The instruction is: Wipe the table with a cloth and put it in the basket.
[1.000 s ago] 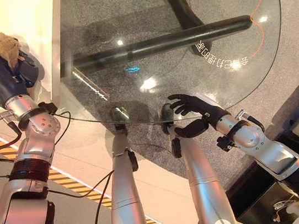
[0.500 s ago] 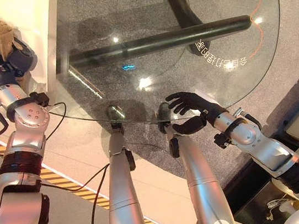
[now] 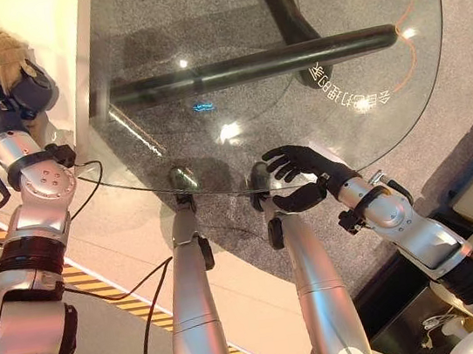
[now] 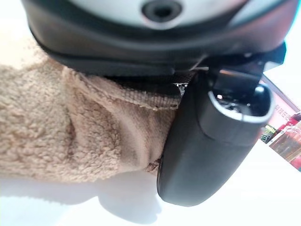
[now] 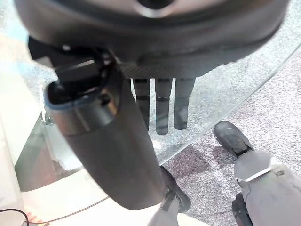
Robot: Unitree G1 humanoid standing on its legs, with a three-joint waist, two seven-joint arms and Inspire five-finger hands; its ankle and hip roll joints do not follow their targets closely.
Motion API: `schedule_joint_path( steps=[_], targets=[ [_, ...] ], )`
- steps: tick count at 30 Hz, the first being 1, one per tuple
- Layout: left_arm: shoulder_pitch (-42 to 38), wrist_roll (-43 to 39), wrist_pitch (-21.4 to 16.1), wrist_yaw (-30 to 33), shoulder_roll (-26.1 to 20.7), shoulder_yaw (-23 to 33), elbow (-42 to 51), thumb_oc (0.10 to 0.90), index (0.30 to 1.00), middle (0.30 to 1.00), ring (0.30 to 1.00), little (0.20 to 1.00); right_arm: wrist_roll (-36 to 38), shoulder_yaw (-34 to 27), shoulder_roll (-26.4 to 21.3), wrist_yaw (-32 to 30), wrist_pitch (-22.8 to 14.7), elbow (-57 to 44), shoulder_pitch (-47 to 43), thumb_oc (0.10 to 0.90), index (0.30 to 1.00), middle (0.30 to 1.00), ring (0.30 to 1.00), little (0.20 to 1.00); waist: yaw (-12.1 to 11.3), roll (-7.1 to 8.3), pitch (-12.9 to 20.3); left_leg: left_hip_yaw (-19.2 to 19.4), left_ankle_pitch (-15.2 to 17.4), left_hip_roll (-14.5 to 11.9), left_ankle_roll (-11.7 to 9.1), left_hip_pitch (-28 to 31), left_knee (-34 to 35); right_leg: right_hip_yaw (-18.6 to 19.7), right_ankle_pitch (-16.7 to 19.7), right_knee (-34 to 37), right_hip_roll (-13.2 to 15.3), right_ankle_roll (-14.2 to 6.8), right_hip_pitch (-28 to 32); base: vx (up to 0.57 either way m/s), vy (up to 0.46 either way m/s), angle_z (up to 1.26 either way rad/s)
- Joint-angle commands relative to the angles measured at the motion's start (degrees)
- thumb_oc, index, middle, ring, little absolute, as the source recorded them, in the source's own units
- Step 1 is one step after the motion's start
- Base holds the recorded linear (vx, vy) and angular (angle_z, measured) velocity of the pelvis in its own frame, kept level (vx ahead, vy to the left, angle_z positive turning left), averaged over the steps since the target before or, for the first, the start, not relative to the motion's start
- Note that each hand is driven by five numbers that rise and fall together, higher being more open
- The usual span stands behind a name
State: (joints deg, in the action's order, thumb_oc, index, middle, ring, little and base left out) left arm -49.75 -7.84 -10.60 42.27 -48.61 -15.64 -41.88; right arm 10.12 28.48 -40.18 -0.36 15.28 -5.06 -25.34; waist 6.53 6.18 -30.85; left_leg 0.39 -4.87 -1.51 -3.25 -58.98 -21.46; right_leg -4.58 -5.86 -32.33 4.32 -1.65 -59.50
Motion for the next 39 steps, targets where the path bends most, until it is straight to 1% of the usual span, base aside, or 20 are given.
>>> schedule_joint_path(
  steps=[1,3,7,11,12,13,14,15,16,20,26,30,31,32,33,34,36,37,38,39],
  targets=[
    [2.5,1.5,-2.8,2.8,-0.1,1.7,2.3,0.800,0.900,0.900,0.900,0.900,-0.5,5.3,0.4,1.7,2.4,1.8,9.1,0.800,0.900,0.900,0.900,0.900,-0.1,-1.74,1.1,5.9,8.8,3.9,2.5,0.9,-6.4,1.4,6.7,9.8,-4.1,-1.2,0.9,0.00,0.000,0.00],
    [4.2,0.9,-4.0,3.1,0.0,3.1,3.4,0.800,0.900,0.900,0.900,0.900,-1.2,4.9,0.5,2.1,1.9,1.5,10.3,0.800,0.900,0.900,0.900,0.900,-0.4,-2.03,1.1,5.8,8.9,4.0,2.6,1.9,-6.1,1.3,6.4,9.7,-4.1,-1.1,1.6,0.00,0.000,0.00],
    [6.4,0.1,-4.6,3.1,0.2,5.4,5.2,0.800,0.900,0.900,0.900,0.900,-2.6,4.1,0.9,2.6,2.2,0.5,11.8,0.800,0.900,0.900,0.900,0.900,-0.8,-2.52,1.1,5.6,9.0,4.1,2.8,4.2,-5.4,1.3,5.7,9.8,-4.0,-1.0,3.7,0.00,0.000,0.00],
    [7.3,-1.4,-6.0,2.8,-1.1,6.9,6.2,0.800,0.900,0.900,0.900,0.900,-3.7,3.6,1.1,2.7,1.5,0.0,13.4,0.800,0.900,0.900,0.900,0.900,-1.3,-3.07,1.1,5.5,9.0,4.2,2.9,7.7,-4.5,1.1,4.8,9.7,-3.7,-1.0,6.9,-0.01,-0.014,0.03],
    [7.3,-0.8,-6.0,2.6,-1.2,7.1,6.3,0.800,0.900,0.900,0.900,0.900,-3.9,3.4,1.3,2.6,1.3,-0.1,13.7,0.800,0.900,0.900,0.900,0.900,-1.3,-3.16,1.1,5.4,9.0,4.2,2.9,8.3,-4.3,1.1,4.7,9.7,-3.6,-1.0,7.4,-0.09,-0.053,0.03],
    [6.8,-0.3,-5.8,1.7,-2.0,7.9,6.6,0.800,0.900,0.900,0.900,0.900,-4.1,2.5,1.4,2.7,0.7,-0.5,13.7,0.800,0.900,0.900,0.900,0.900,-1.4,-3.19,1.1,5.8,7.0,4.5,3.2,8.0,-3.3,0.8,6.3,10.4,-3.3,-0.8,7.2,-0.09,-0.055,0.04],
    [6.9,-0.1,-5.4,1.3,-2.4,8.1,6.8,0.800,0.900,0.900,0.900,0.900,-4.1,2.4,1.4,2.6,0.5,-0.6,14.0,0.800,0.900,0.900,0.900,0.900,-1.5,-3.23,1.1,5.8,7.0,4.5,3.2,8.9,-3.1,0.8,6.2,10.5,-3.2,-0.8,8.1,-0.03,-0.049,0.05],
    [7.5,0.0,-5.0,1.2,-2.4,7.9,6.8,0.800,0.900,0.900,0.900,0.900,-4.1,2.6,1.6,2.6,0.3,-0.5,14.7,0.800,0.900,0.900,0.900,0.900,-1.7,-3.33,1.1,5.2,8.7,4.5,2.9,10.9,-3.4,1.0,4.5,9.9,-3.4,-1.1,10.0,-0.03,-0.038,0.07],
    [6.8,-0.2,-4.5,0.8,-3.0,8.4,6.8,0.800,0.900,0.900,0.900,0.900,-4.4,2.1,1.6,2.7,0.1,-0.5,14.3,0.800,0.900,0.900,0.900,0.900,-1.6,-3.27,1.1,5.7,6.9,4.6,3.2,10.3,-2.7,0.7,6.1,10.6,-3.2,-0.8,9.4,-0.02,-0.029,0.03],
    [6.2,-2.2,-3.2,0.3,-4.6,8.7,5.2,0.800,0.900,0.900,0.900,0.900,-4.7,2.4,2.1,2.5,-0.5,0.5,14.4,0.800,0.900,0.900,0.900,0.900,-2.0,-3.25,1.1,5.5,6.9,4.9,3.3,14.3,-1.3,0.3,5.8,11.2,-3.0,-1.0,13.4,-0.05,-0.056,0.03],
    [6.1,-3.3,-3.5,0.1,-8.2,9.8,2.4,0.800,0.900,0.900,0.900,0.900,-4.2,2.8,2.6,2.0,-2.8,2.7,15.6,0.800,0.900,0.900,0.900,0.900,-2.4,-3.07,1.1,5.5,7.3,4.9,3.0,20.0,0.0,0.1,5.6,12.8,-2.6,-1.3,19.3,-0.03,-0.074,0.04],
    [7.9,-2.6,-4.8,-4.1,-9.8,10.1,2.0,0.800,0.900,0.900,0.900,0.900,-2.7,2.9,3.1,1.5,-4.0,5.2,16.9,0.800,0.900,0.900,0.900,0.900,-3.0,-2.99,1.1,4.9,7.2,4.9,2.7,24.6,1.8,0.1,5.5,14.5,-2.5,-1.7,23.9,-0.04,-0.126,0.02],
    [10.6,-3.8,-5.8,-8.1,-8.8,10.6,3.0,0.800,0.900,0.900,0.900,0.900,-3.0,2.8,3.9,1.2,-4.6,7.6,17.4,0.800,0.900,0.900,0.900,0.900,-3.6,-3.17,1.1,4.2,7.0,5.1,2.5,27.2,3.1,0.1,5.4,15.3,-2.5,-1.8,26.4,-0.04,-0.116,0.00],
    [11.3,-4.1,-5.8,-8.9,-8.4,10.8,3.4,0.800,0.900,0.900,0.900,0.900,-3.2,2.7,4.1,1.1,-4.7,8.1,17.6,0.800,0.900,0.900,0.900,0.900,-3.7,-3.24,1.1,4.1,6.9,5.1,2.4,27.8,3.4,0.1,5.3,15.4,-2.4,-1.8,27.0,-0.06,-0.159,0.00],
    [15.0,-6.3,-6.8,-12.5,-6.3,11.9,5.3,0.800,0.900,0.900,0.900,0.900,-4.2,2.1,4.7,0.9,-5.3,9.8,18.5,0.800,0.900,0.900,0.900,0.900,-4.2,-3.50,1.1,3.5,6.6,5.2,2.3,30.5,4.9,0.0,5.1,16.1,-2.4,-1.9,29.4,-0.04,-0.090,0.00],
    [15.7,-6.7,-6.7,-13.2,-5.9,12.2,5.7,0.800,0.900,0.900,0.900,0.900,-4.2,1.9,4.8,0.9,-5.3,10.1,18.5,0.800,0.900,0.900,0.900,0.900,-4.2,-3.51,1.1,3.4,6.2,5.2,2.3,30.8,5.3,0.0,5.4,16.4,-2.4,-1.9,29.7,-0.04,-0.119,0.00],
    [21.5,-6.3,-6.7,-17.4,-1.9,13.2,9.7,0.800,0.900,0.900,0.900,0.900,-3.4,0.3,6.2,0.8,-7.0,12.6,19.8,0.800,0.900,0.900,0.900,0.900,-4.7,-3.71,1.1,2.7,5.8,5.3,2.1,34.6,7.0,-0.2,5.3,17.5,-2.3,-2.0,33.4,-0.02,-0.114,-0.02],
    [23.0,-7.0,-6.3,-18.2,-0.7,13.3,10.9,0.800,0.900,0.900,0.900,0.900,-3.3,-0.2,6.7,0.9,-7.4,13.3,20.1,0.800,0.900,0.900,0.900,0.900,-4.9,-3.74,1.1,2.5,5.6,5.4,2.1,35.6,7.5,-0.3,5.3,17.9,-2.3,-2.0,34.4,-0.02,-0.136,-0.01],
    [26.3,-8.7,-5.4,-20.8,2.0,13.7,13.2,0.800,0.900,0.900,0.900,0.900,-3.0,-1.0,7.7,0.9,-8.6,14.9,20.8,0.800,0.900,0.900,0.900,0.900,-5.1,-3.80,1.1,1.9,5.5,5.4,1.9,37.8,8.5,-0.5,5.1,18.6,-2.3,-2.1,36.8,0.00,-0.132,0.04],
    [29.8,-8.2,-5.3,-21.7,5.7,13.1,14.9,0.800,0.900,0.900,0.900,0.900,-2.6,-1.9,9.0,1.2,-9.5,16.7,21.5,0.800,0.900,0.900,0.900,0.900,-5.4,-3.88,2.0,1.5,5.3,5.5,1.8,39.7,9.7,-0.7,5.1,19.7,-2.1,-2.3,38.9,0.01,-0.134,0.06]
  ],
)
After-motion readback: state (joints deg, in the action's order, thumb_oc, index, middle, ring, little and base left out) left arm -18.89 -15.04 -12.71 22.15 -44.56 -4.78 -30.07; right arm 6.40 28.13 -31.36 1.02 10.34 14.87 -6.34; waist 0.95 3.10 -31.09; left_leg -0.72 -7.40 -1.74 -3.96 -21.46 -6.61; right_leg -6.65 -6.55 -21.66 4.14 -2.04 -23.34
